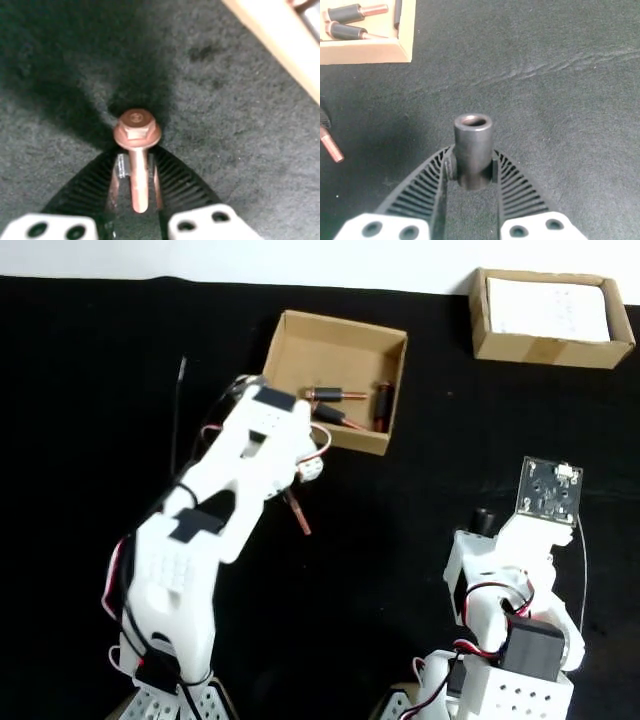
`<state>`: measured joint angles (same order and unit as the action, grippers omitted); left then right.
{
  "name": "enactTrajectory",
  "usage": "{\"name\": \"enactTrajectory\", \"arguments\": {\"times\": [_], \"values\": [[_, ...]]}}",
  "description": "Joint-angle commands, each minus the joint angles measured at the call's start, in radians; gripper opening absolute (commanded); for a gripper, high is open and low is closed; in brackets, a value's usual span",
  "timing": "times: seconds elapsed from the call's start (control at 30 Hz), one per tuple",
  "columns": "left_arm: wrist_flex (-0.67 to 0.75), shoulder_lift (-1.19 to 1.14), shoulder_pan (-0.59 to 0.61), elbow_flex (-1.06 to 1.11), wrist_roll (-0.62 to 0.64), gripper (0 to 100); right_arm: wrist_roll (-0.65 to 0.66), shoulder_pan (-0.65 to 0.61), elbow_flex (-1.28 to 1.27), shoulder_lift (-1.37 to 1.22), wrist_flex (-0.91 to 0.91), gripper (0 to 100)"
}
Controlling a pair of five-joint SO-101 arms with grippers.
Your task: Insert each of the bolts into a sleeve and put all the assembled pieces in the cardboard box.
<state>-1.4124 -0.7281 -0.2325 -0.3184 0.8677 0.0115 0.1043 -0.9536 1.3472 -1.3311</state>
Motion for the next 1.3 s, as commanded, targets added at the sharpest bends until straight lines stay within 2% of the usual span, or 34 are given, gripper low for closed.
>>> {"name": "enactTrajectory", "arguments": {"times": [0.0,0.2,0.27,0.43,0.73,0.87,0.97,1.07,1.13,1.27], "values": [[-0.078,-0.019,0.002,-0.071,-0.002,1,0.011,0.007,0.008,0.010,0.018,0.6],[-0.281,0.022,-0.002,-0.283,-0.006,1,0.005,0.007,0.025,0.015,0.019,0.6],[-0.325,0.051,-0.002,-0.363,-0.055,1,0.003,0.007,0.064,0.015,0.019,0.6],[-0.339,0.189,0.004,-0.458,-0.163,1,0.002,0.007,0.203,0.016,-0.010,0.6],[-0.342,0.564,-0.005,-0.456,-0.433,1,0.011,-0.013,0.335,0.018,-0.282,0.6],[-0.342,0.725,0.016,-0.352,-0.517,1,0.011,-0.170,0.289,0.018,-0.366,0.6],[-0.342,0.891,0.028,-0.180,-0.635,1,0.009,-0.289,0.203,0.018,-0.320,0.6],[-0.334,1.076,0.050,0.021,-0.736,1,0.008,-0.344,0.105,0.018,-0.166,0.6],[-0.330,1.184,0.048,0.150,-0.756,1,0.005,-0.364,0.028,0.016,-0.021,0.6],[-0.149,1.323,0.051,0.384,-0.755,1,0.003,-0.420,-0.122,0.016,0.240,0.6]]}}
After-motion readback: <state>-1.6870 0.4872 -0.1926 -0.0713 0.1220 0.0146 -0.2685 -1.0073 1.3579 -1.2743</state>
